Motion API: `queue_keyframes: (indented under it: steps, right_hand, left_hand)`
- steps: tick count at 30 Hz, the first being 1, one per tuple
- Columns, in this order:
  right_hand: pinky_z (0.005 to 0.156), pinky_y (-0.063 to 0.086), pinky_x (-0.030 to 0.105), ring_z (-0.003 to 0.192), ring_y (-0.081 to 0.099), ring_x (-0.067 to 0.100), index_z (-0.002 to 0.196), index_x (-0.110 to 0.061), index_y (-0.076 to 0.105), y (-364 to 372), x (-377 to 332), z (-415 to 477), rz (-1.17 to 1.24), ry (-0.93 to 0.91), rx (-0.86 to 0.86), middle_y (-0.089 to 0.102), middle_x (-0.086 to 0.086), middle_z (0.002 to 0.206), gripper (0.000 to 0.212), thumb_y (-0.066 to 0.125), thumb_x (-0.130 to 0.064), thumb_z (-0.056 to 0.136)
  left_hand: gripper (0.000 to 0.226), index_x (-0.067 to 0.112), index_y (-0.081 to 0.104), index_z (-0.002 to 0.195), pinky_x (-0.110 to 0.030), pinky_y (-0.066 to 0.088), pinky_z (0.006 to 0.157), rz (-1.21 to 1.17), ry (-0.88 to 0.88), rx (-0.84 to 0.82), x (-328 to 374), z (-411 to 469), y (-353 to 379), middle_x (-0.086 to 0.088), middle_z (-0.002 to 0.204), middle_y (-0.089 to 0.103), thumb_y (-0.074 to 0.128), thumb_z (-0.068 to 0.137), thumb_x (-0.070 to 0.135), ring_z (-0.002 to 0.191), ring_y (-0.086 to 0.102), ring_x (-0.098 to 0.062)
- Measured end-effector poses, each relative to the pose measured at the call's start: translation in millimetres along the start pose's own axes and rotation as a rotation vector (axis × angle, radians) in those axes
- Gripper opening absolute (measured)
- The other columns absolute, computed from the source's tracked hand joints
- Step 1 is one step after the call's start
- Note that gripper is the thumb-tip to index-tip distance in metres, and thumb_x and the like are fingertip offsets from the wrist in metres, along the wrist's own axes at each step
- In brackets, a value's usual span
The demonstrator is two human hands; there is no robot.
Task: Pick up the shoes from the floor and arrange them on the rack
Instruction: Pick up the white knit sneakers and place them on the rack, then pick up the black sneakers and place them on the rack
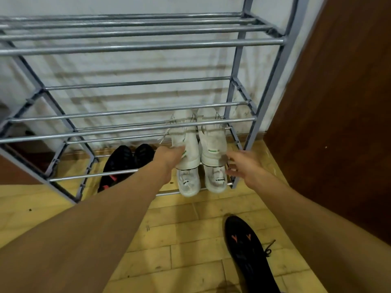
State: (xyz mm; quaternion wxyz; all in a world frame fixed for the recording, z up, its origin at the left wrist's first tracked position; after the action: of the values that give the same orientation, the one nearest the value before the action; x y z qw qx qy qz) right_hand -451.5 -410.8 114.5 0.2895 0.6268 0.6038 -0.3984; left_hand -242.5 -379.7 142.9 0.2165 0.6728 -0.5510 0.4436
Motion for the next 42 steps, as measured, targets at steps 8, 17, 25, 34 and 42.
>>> queue_keyframes:
  steps: [8, 17, 25, 34, 42]
  right_hand:
    - [0.075, 0.055, 0.034, 0.095, 0.06, 0.023, 0.114, -0.007, 0.062, -70.0, 25.3, -99.9, -0.412, -0.049, -0.121, 0.06, 0.008, 0.109, 0.024, 0.061, -0.013, 0.091]
    - [0.09, 0.055, 0.036, 0.102, 0.061, 0.023, 0.124, -0.006, 0.059, -150.0, 105.3, -186.8, -0.599, 0.036, -0.168, 0.061, 0.011, 0.122, 0.032, 0.057, -0.017, 0.094]
    - [0.091, 0.053, 0.038, 0.113, 0.061, 0.029, 0.128, -0.002, 0.057, -168.2, 189.4, -207.4, -0.663, 0.167, -0.142, 0.06, 0.015, 0.127, 0.039, 0.059, -0.019, 0.093]
    - [0.086, 0.051, 0.04, 0.11, 0.059, 0.03, 0.131, 0.003, 0.049, -151.2, 240.5, -162.3, -0.8, 0.273, -0.114, 0.056, 0.019, 0.13, 0.054, 0.061, -0.031, 0.092]
    - [0.071, 0.047, 0.031, 0.106, 0.059, 0.027, 0.124, 0.002, 0.053, -133.9, 261.7, -115.8, -0.839, 0.351, -0.168, 0.058, 0.016, 0.125, 0.051, 0.071, -0.025, 0.085]
  left_hand:
    - [0.053, 0.007, 0.049, 0.13, -0.035, 0.048, 0.081, 0.293, 0.098, -0.205, -10.2, -114.6, 5.9, -0.012, 0.119, 0.057, 0.063, 0.087, 0.035, 0.094, 0.057, -0.025]
    - [0.014, 0.019, 0.062, 0.091, -0.028, 0.045, 0.08, 0.94, 0.349, -0.576, -70.3, -247.3, 48.6, 0.0, 0.099, 0.057, 0.061, 0.088, 0.033, 0.09, 0.058, -0.017]
    - [0.035, 0.021, 0.066, 0.111, -0.032, 0.046, 0.097, 1.363, 0.258, -0.809, -135.9, -255.5, 44.2, 0.005, 0.106, 0.058, 0.058, 0.087, 0.045, 0.102, 0.054, -0.014]
    - [0.04, 0.023, 0.057, 0.125, -0.031, 0.046, 0.099, 1.37, 0.28, -0.911, -152.3, -242.1, 66.1, 0.0, 0.129, 0.057, 0.055, 0.089, 0.04, 0.116, 0.054, -0.017]
    - [0.047, 0.025, 0.055, 0.129, -0.028, 0.045, 0.093, 1.301, 0.234, -0.898, -156.1, -204.5, 62.9, 0.001, 0.132, 0.055, 0.055, 0.088, 0.048, 0.117, 0.054, -0.017]
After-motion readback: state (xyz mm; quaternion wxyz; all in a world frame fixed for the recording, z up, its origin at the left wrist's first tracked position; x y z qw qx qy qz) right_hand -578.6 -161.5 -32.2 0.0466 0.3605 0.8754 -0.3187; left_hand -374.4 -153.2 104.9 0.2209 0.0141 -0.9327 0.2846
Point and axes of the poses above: each hand's wrist, its own z-axis towards the middle knuckle, its own y-axis out of the palm, x = y × z, the point moved 5 cm from there along z, towards the middle knuckle
